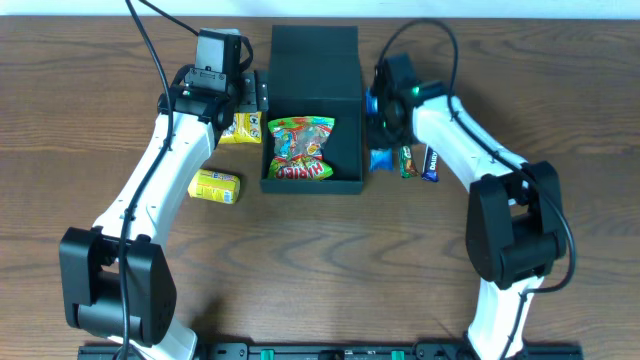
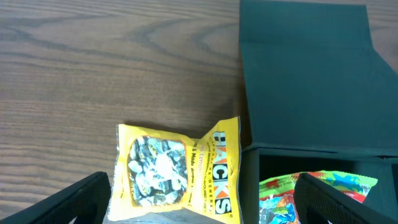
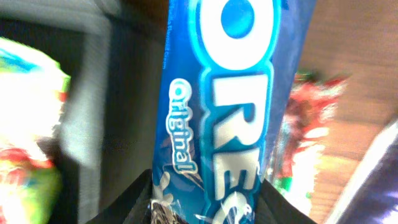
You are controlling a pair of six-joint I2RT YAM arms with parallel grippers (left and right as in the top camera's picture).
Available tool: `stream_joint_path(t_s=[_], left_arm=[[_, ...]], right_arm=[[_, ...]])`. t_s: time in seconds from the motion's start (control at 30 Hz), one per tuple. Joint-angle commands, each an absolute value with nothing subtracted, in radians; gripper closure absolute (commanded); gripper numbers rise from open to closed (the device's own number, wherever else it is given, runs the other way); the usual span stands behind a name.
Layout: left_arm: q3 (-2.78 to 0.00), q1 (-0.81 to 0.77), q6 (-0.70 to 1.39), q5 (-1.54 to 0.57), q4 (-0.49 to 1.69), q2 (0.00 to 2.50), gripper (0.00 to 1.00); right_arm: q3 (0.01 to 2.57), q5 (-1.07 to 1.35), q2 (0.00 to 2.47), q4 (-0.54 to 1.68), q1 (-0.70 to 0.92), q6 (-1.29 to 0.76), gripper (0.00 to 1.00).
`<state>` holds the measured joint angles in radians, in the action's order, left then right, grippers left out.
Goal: Pack container
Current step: 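Reach right gripper to the blue Oreo pack and grasp it, then lower the Oreo pack into the box beside the Haribo bag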
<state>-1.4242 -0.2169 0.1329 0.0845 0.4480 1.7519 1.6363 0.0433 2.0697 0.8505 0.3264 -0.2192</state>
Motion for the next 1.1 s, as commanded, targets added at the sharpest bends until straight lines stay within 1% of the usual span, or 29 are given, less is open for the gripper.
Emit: stream_joint_path(t_s=[0.0, 0.13, 0.23, 0.5, 0.63, 0.77, 0.8, 0.83, 0.87, 0.9, 0.93, 0.97, 1.0, 1.03, 1.07], left_arm=[[-1.437, -0.216, 0.127, 0.084, 0.452, 1.752, 0.05], [-1.437, -0.216, 0.127, 0.084, 0.452, 1.752, 0.05], [-1.437, -0.216, 0.127, 0.084, 0.452, 1.752, 0.05], [-1.437, -0.216, 0.127, 0.084, 0.452, 1.752, 0.05], [-1.437, -0.216, 0.127, 0.084, 0.452, 1.752, 0.05], [-1.437, -0.216, 0.127, 0.084, 0.453, 1.752, 0.05], [-1.437, -0.216, 0.127, 0.082, 0.453, 1.752, 0.05], [-1.437, -0.216, 0.127, 0.076, 0.453, 1.752, 0.05], [-1.437, -0.216, 0.127, 0.07, 0.453, 1.752, 0.05], [-1.437, -0.216, 0.127, 0.064, 0.453, 1.752, 0.05], [-1.437, -0.216, 0.127, 0.057, 0.453, 1.752, 0.05], [-1.437, -0.216, 0.127, 0.051, 0.453, 1.752, 0.05], [-1.437, -0.216, 0.127, 0.051, 0.453, 1.752, 0.05], [-1.437, -0.216, 0.127, 0.051, 0.453, 1.752, 0.05], [-1.437, -0.216, 0.127, 0.051, 0.453, 1.752, 0.05]], right_arm=[[1.821, -0.004, 2.055, 0.946, 0.329, -0.216, 0.75], [1.958, 0.02, 2.055, 1.084, 0.355, -0.276, 0.76], [1.972, 0.064, 2.055, 1.119, 0.392, -0.324, 0.75], [1.843, 0.039, 2.056, 1.05, 0.514, -0.397, 0.74], [1.781, -0.035, 2.056, 1.036, 0.538, -0.453, 0.73], [1.76, -0.06, 2.056, 1.027, 0.538, -0.495, 0.75], [1.756, -0.064, 2.056, 1.014, 0.538, -0.501, 0.75], [1.755, -0.064, 2.056, 1.007, 0.538, -0.501, 0.67], [1.755, -0.065, 2.056, 1.002, 0.538, -0.5, 0.55], [1.755, -0.069, 2.056, 0.999, 0.538, -0.5, 0.5], [1.755, -0.076, 2.056, 0.998, 0.538, -0.5, 0.43], [1.755, -0.083, 2.056, 0.998, 0.538, -0.5, 0.29], [1.755, -0.083, 2.056, 0.998, 0.537, -0.5, 0.11], [1.756, -0.083, 2.056, 0.998, 0.535, -0.5, 0.01], [1.757, -0.083, 2.055, 0.999, 0.531, -0.5, 0.01]])
